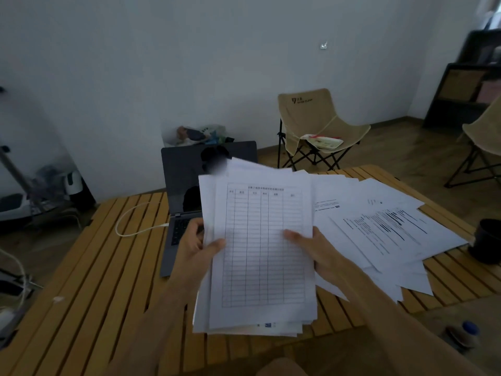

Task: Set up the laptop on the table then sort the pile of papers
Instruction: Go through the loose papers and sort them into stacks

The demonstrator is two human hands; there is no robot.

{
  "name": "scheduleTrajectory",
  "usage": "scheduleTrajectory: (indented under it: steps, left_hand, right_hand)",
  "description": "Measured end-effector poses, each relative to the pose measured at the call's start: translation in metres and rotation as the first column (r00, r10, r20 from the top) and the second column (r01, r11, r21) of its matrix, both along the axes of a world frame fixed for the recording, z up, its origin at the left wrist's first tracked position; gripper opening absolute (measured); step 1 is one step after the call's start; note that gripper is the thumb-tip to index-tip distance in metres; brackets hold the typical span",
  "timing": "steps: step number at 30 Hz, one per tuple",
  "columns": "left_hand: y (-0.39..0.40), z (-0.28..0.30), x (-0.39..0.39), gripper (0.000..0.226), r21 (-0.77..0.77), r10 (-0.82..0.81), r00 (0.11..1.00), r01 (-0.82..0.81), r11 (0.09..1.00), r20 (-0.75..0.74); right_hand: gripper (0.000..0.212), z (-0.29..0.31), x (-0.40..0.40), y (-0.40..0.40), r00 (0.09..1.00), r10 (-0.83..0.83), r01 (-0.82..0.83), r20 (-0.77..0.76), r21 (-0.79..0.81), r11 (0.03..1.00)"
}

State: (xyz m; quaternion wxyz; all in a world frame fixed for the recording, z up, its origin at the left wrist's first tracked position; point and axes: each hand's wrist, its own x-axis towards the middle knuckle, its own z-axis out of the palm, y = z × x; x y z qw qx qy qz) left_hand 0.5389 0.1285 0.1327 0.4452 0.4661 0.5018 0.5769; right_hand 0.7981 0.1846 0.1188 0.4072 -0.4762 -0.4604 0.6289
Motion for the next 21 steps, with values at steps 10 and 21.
scheduleTrajectory:
  steps: [10, 21]
  left_hand:
    - [0.001, 0.034, 0.000, 0.054, 0.241, 0.092, 0.975, -0.042, 0.969, -0.200]
    - [-0.008, 0.032, -0.005, 0.054, 0.160, -0.061, 0.983, 0.089, 0.983, -0.172]
  right_hand:
    - [0.021, 0.063, -0.019, -0.028, 0.991, -0.133, 0.123, -0.002, 0.404, 0.907]
    - [0.034, 0.051, -0.008, -0.036, 0.995, -0.081, 0.048, 0.055, 0.450, 0.892]
